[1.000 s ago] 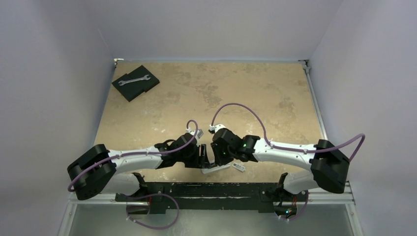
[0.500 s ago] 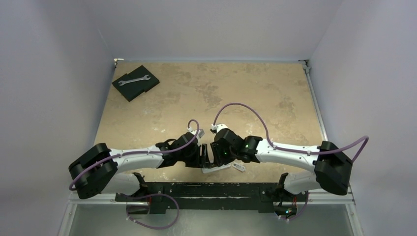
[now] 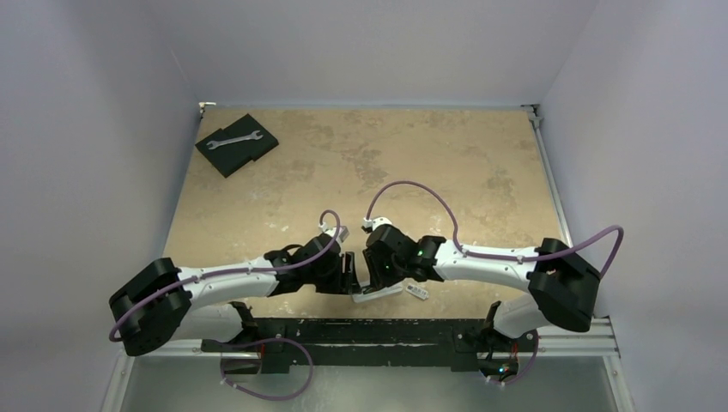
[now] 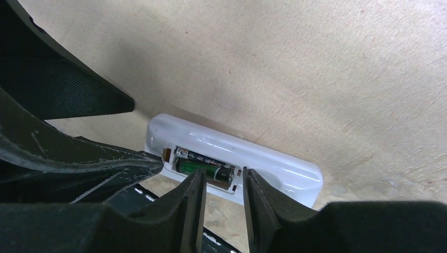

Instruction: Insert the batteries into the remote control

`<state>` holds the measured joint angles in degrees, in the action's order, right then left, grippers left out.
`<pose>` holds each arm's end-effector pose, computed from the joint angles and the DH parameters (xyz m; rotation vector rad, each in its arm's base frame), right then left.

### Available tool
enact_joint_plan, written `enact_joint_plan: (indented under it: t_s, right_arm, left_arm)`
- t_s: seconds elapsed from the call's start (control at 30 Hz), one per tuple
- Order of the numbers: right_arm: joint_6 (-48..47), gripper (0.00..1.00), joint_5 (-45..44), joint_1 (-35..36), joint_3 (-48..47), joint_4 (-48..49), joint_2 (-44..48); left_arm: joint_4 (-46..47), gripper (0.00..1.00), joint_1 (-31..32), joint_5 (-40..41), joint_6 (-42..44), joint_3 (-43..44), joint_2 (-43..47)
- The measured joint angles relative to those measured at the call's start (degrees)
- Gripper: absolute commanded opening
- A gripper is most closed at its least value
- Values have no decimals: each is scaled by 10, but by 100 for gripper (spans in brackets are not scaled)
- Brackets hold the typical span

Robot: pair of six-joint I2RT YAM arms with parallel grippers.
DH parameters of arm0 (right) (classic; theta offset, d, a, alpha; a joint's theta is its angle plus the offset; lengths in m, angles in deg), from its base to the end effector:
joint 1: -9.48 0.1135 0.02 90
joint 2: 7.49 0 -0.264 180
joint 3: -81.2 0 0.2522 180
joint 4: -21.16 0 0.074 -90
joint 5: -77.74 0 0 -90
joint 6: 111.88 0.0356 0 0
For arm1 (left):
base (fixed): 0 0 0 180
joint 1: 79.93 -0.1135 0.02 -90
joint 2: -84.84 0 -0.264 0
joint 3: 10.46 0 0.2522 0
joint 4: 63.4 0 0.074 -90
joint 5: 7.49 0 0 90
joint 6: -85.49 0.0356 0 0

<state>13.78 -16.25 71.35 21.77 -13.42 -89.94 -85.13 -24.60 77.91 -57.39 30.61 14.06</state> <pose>0.1324 0.2423 0.1841 -0.5791 2.6065 0.5220 0.1230 -0.1829 0.1522 0.0953 2.6891 -0.8258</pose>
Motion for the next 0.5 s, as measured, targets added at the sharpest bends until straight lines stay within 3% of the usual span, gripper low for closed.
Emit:
enact_joint_plan:
  t_s: [0.5]
  right_arm:
    - [4,33,-11,0,-15,12,-12]
  left_arm:
    - [-11,56,0,12,0,-9,19]
